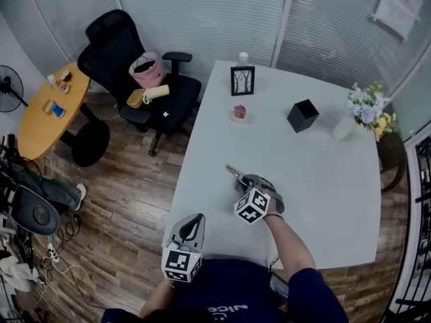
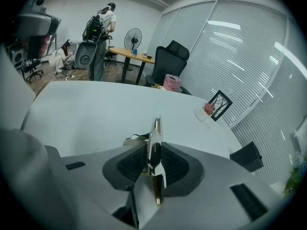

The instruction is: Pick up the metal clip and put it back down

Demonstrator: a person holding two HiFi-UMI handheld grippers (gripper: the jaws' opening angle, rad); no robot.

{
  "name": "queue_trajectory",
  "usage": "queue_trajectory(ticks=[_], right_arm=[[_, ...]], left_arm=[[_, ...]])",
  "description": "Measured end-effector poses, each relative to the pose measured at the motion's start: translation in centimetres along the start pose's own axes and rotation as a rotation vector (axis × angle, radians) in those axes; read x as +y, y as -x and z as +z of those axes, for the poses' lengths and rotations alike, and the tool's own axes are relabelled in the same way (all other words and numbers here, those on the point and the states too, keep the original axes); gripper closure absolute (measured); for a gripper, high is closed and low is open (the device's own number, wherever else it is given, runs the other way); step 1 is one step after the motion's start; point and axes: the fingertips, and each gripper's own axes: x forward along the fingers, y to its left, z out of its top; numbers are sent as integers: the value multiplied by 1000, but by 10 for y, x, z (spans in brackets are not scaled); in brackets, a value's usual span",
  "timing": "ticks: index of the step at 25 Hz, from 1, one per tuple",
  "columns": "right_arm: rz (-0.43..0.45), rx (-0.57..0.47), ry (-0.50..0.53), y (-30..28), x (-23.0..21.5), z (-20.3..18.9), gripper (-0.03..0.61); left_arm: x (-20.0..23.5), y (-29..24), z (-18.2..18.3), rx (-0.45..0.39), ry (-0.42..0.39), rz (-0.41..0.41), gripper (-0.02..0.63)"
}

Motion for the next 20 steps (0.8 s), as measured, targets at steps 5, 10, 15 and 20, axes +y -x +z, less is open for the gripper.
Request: queue_trajectory(ticks=[5,10,15,20], right_arm=[[4,26,33,-8,0,-10,469],[-1,27,52,-12,1,-10,465],[-13,28,79,-13,6,-12,457],[-14,-13,-4,-12,8,-12,426]], left_arm=[[1,2,-2,7,2,8,612],[5,6,-4,-3,20,13,612],[3,11,-8,6,29,22,612],[2,16,-15,23,28,34,612]])
